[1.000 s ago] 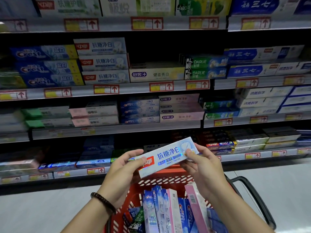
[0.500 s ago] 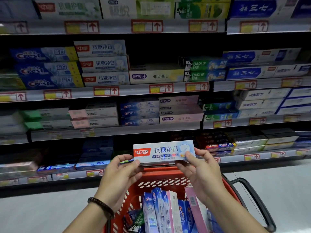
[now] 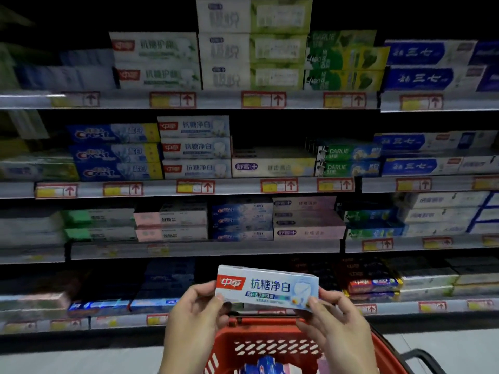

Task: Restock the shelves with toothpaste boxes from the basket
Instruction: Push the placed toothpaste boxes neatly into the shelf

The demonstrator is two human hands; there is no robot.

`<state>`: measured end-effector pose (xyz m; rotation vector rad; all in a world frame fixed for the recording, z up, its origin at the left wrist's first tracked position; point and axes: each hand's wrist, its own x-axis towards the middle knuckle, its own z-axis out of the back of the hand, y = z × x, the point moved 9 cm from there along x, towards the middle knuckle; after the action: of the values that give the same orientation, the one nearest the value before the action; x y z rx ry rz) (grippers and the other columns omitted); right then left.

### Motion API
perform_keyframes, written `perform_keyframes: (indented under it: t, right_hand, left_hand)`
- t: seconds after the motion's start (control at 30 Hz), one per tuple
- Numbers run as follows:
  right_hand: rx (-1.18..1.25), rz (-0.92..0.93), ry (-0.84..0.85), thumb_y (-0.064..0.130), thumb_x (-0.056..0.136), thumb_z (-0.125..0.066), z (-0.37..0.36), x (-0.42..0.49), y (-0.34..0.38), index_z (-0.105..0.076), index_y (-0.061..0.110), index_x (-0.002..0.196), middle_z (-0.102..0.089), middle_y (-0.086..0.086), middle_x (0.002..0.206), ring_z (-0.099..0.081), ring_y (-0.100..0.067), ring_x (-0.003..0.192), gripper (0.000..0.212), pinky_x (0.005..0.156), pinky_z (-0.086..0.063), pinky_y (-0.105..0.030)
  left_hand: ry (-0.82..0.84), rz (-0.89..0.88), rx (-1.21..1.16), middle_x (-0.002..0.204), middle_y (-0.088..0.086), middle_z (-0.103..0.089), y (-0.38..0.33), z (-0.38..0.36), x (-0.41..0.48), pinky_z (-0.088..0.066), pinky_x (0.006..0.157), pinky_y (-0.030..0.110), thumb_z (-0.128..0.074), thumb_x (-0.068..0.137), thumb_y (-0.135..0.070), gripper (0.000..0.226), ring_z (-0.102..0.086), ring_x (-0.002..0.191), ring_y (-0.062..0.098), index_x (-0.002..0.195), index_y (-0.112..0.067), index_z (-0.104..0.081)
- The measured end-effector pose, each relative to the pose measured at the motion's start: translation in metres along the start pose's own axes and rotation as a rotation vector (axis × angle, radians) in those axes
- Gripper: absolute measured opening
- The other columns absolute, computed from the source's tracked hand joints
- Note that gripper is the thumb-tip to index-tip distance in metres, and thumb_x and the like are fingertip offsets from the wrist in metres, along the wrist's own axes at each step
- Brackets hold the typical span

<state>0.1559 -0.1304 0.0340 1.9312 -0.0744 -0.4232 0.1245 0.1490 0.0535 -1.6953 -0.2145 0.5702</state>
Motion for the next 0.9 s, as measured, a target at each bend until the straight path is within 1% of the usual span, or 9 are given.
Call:
perform_keyframes:
  t: [0.1, 0.23, 0.37, 0.43, 0.47, 0.57, 0.7, 0.8, 0.9]
  right_hand:
    - [-0.017, 0.033, -0.03, -0.008, 0.092, -0.074, -0.008, 0.001, 0.007, -0.072, 0.001, 0.098, -0.078, -0.022, 0.095, -0.074, -0.044, 0.1, 0.01, 0.073, -0.064, -0.044]
    - [-0.048, 0.091, -0.033, -0.013, 0.089, -0.074, -0.024, -0.001, 0.022, -0.073, -0.002, 0.095, -0.074, -0.028, 0.099, -0.072, -0.044, 0.102, 0.012, 0.085, -0.06, -0.05]
    - [-0.11, 0.187, -0.015, -0.014, 0.088, -0.074, -0.043, -0.004, 0.045, -0.078, 0.006, 0.093, -0.079, -0.018, 0.086, -0.075, -0.039, 0.095, 0.02, 0.08, -0.063, -0.046]
    - [-0.115, 0.224, 0.002, -0.015, 0.088, -0.074, -0.055, -0.007, 0.056, -0.078, 0.005, 0.094, -0.08, -0.011, 0.08, -0.077, -0.033, 0.09, 0.022, 0.072, -0.066, -0.038]
    - [-0.108, 0.225, 0.014, -0.016, 0.088, -0.074, -0.061, -0.008, 0.058, -0.078, 0.004, 0.095, -0.08, -0.009, 0.079, -0.077, -0.032, 0.089, 0.021, 0.072, -0.065, -0.036]
    - [-0.084, 0.227, 0.056, -0.014, 0.086, -0.076, -0.079, -0.008, 0.063, -0.079, 0.005, 0.095, -0.08, -0.01, 0.081, -0.078, -0.033, 0.091, 0.022, 0.087, -0.061, -0.043]
    - [-0.076, 0.254, 0.096, -0.014, 0.084, -0.078, -0.102, -0.004, 0.072, -0.08, 0.008, 0.095, -0.08, -0.013, 0.09, -0.079, -0.021, 0.08, 0.025, 0.084, -0.061, -0.041]
    - [-0.077, 0.269, 0.142, -0.015, 0.085, -0.077, -0.121, 0.0, 0.081, -0.078, 0.009, 0.099, -0.076, -0.013, 0.099, -0.078, -0.018, 0.076, 0.028, 0.084, -0.061, -0.042]
    - [-0.096, 0.274, 0.198, -0.014, 0.087, -0.075, -0.141, 0.003, 0.091, -0.077, 0.011, 0.103, -0.076, -0.005, 0.096, -0.078, -0.017, 0.078, 0.03, 0.089, -0.061, -0.044]
  left_hand:
    - [-0.031, -0.065, 0.076, 0.092, 0.001, -0.081, -0.012, 0.003, -0.006, -0.062, 0.086, 0.052, -0.07, 0.094, 0.003, 0.024, -0.079, 0.086, 0.024, 0.105, -0.017, -0.072]
    - [-0.085, -0.107, 0.102, 0.086, -0.01, -0.08, -0.031, 0.008, -0.012, -0.062, 0.084, 0.045, -0.071, 0.088, 0.012, 0.034, -0.075, 0.071, 0.005, 0.1, -0.02, -0.074]
    - [-0.137, -0.129, 0.103, 0.08, -0.021, -0.076, -0.049, 0.015, -0.012, -0.06, 0.093, 0.045, -0.074, 0.085, 0.01, 0.036, -0.071, 0.068, -0.003, 0.095, -0.025, -0.076]
    - [-0.183, -0.155, 0.092, 0.085, -0.019, -0.076, -0.058, 0.021, -0.011, -0.059, 0.094, 0.045, -0.077, 0.083, 0.007, 0.039, -0.071, 0.071, 0.001, 0.095, -0.03, -0.076]
    - [-0.199, -0.173, 0.086, 0.092, -0.016, -0.076, -0.063, 0.023, -0.01, -0.059, 0.094, 0.046, -0.078, 0.082, 0.006, 0.041, -0.072, 0.074, 0.005, 0.096, -0.032, -0.076]
    - [-0.217, -0.215, 0.083, 0.104, -0.011, -0.074, -0.075, 0.026, -0.006, -0.059, 0.093, 0.047, -0.08, 0.08, 0.004, 0.048, -0.072, 0.075, 0.01, 0.098, -0.04, -0.073]
    - [-0.207, -0.242, 0.062, 0.109, -0.014, -0.073, -0.09, 0.031, 0.008, -0.059, 0.093, 0.048, -0.08, 0.08, 0.003, 0.053, -0.071, 0.067, 0.004, 0.103, -0.043, -0.07]
    - [-0.217, -0.261, 0.073, 0.093, -0.019, -0.075, -0.101, 0.036, 0.02, -0.059, 0.093, 0.047, -0.081, 0.081, 0.001, 0.056, -0.073, 0.072, 0.008, 0.11, -0.045, -0.066]
    - [-0.215, -0.278, 0.1, 0.073, -0.015, -0.075, -0.113, 0.039, 0.034, -0.059, 0.088, 0.041, -0.083, 0.082, -0.003, 0.062, -0.073, 0.078, 0.016, 0.114, -0.051, -0.059]
